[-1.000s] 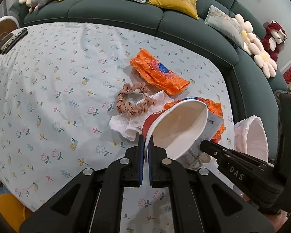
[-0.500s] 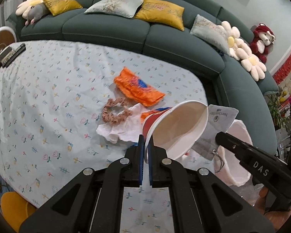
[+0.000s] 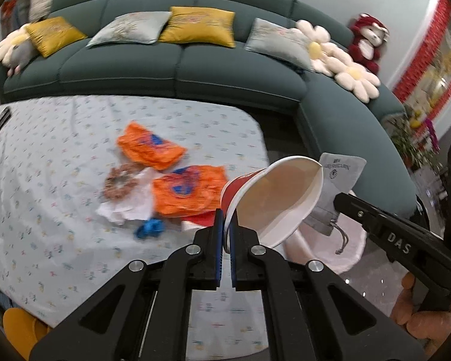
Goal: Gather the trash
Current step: 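Carry the paper cup and grey sock toward the wastebasket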
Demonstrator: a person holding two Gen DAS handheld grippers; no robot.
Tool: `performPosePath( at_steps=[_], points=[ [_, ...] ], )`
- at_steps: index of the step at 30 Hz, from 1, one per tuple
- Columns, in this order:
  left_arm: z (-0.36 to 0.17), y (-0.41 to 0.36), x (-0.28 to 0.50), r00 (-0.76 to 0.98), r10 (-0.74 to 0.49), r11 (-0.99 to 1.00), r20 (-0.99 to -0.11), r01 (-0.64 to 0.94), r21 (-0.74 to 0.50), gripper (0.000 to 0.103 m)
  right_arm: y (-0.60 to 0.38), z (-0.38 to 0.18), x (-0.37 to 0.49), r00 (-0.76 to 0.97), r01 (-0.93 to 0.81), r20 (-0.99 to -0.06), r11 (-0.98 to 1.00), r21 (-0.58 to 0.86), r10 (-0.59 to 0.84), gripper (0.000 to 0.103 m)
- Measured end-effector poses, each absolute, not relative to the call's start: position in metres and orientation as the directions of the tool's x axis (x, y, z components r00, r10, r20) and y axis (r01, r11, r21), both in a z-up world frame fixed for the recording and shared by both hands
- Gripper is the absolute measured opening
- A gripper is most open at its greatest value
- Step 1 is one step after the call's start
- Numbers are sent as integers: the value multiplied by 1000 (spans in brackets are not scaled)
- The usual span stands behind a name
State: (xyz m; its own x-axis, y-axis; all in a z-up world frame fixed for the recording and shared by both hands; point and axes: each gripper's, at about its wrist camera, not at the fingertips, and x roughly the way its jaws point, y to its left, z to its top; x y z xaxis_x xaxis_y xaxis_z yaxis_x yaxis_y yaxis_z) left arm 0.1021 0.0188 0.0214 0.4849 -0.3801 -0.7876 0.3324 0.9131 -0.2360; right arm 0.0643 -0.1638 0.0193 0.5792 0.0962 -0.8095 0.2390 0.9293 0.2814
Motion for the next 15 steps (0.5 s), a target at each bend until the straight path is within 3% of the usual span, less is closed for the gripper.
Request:
performPosePath(
  at_steps=[15],
  points=[
    [13,-114,84,384,-466,827,-797,509,-238,4,-266,2,13,565,390,-825,883,262,-5,2]
  ],
)
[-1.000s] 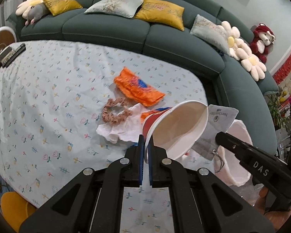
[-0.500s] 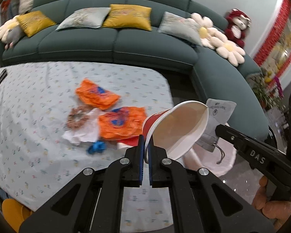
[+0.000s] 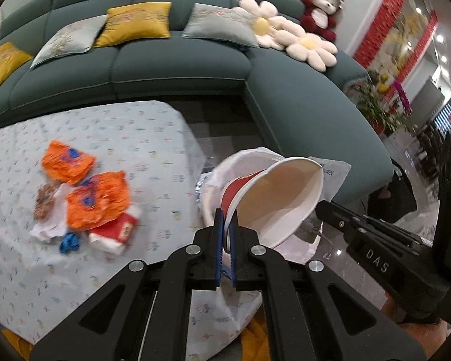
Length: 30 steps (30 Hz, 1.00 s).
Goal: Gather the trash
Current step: 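Carry the paper cup and grey sock toward the wastebasket, then open both tools over the wastebasket to drop cup and sock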
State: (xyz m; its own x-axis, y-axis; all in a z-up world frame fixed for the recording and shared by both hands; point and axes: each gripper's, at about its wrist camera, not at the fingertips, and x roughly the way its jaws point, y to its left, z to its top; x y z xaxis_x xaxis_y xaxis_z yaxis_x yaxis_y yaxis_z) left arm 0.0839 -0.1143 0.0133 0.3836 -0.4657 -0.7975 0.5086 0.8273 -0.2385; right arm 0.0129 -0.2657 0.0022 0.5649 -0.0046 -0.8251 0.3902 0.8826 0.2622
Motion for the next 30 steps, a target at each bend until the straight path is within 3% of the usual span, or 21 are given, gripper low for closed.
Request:
performPosePath(
  at_steps=[14,15,17,20,24,28,30],
  points=[
    [-17,-177,86,300,-473,789,-829,564,-245,6,-310,-29,11,532,460,-847,839,291,2,2],
    [-19,-177,87,304,-470,792,-829,560,-243,8,-311,-30,11,531,462,-848,838,290,0,3],
    [-20,-176,89,310,-468,796,-828,554,-242,26,-311,-30,13,529,462,-848,841,281,-8,7],
    [-16,-170,90,344,-463,807,-817,544,-228,42,-308,-28,17,530,462,-847,847,264,-25,9],
    [-14,-156,95,360,-458,821,-813,521,-232,48,-304,-28,21,526,459,-850,849,262,-22,12],
    [-15,-135,99,378,-441,846,-814,478,-237,53,-293,-25,22,530,444,-847,861,248,-30,33],
    [-16,-122,101,390,-426,861,-816,452,-234,56,-285,-22,24,534,432,-845,869,240,-32,36]
  ],
)
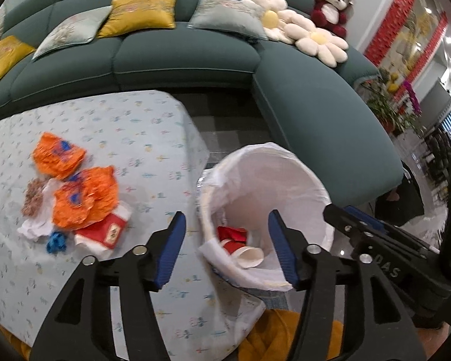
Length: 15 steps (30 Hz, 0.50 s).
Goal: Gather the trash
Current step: 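Open both tools over the wastebasket to drop cup and sock, then move both tools back over the trash pile on the table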
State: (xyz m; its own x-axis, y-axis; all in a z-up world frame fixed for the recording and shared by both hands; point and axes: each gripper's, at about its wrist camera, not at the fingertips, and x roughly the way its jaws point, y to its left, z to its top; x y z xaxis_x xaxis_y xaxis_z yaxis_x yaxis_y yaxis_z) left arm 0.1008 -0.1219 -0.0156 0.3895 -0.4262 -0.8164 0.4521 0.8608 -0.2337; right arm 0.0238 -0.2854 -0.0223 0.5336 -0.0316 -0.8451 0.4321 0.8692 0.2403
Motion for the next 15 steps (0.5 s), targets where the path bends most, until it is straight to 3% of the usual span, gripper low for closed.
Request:
performPosePath(
  at_steps=[5,10,12,15],
  points=[
    [-18,-91,105,406,-390,889,-826,399,-224,59,-257,-15,29,544,397,-838,894,210,-45,53],
    [-18,-54,108,438,-354,918,-826,333,-216,69,-231,-8,32,554,372,-829,914,165,-75,58],
    [-18,-37,109,451,-340,927,-825,308,-214,70,-218,-6,34,554,362,-828,921,141,-91,67],
    [-19,-17,111,462,-319,938,-828,276,-208,71,-200,-2,37,558,339,-823,934,111,-105,68]
  ],
)
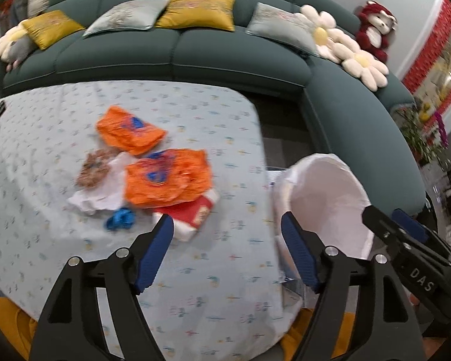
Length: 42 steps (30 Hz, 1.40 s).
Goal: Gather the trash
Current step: 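Move both tools back over the trash pile on the table, then grasp the blue cord with the left tool while the right tool grasps the orange bag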
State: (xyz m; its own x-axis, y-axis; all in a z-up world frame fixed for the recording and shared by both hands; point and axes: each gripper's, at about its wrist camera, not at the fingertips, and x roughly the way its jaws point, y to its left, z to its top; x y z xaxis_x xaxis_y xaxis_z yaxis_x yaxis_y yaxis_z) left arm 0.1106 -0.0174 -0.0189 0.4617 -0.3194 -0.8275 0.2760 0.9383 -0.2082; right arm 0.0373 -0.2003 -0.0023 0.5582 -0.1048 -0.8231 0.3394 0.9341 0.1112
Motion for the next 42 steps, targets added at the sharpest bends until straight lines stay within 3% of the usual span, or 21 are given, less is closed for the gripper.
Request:
performPosePath(
  at_steps=[4,7,24,42],
  points=[
    [-21,14,111,490,-275,957,-827,220,-188,81,-179,-3,44,538,325,-837,941,91,-104,68],
    [-24,35,110,508,-236,969,-828,184,-164,81,-166,-3,48,530,330,-840,941,74,-120,79],
    [-81,114,123,429,-141,987,-892,-5,-159,82,-113,-39,78,469,296,-882,948,120,-35,79],
    [-141,104,180,312,-162,974,-936,-100,-202,81,-88,-74,147,416,230,-909,966,117,11,79]
  ],
)
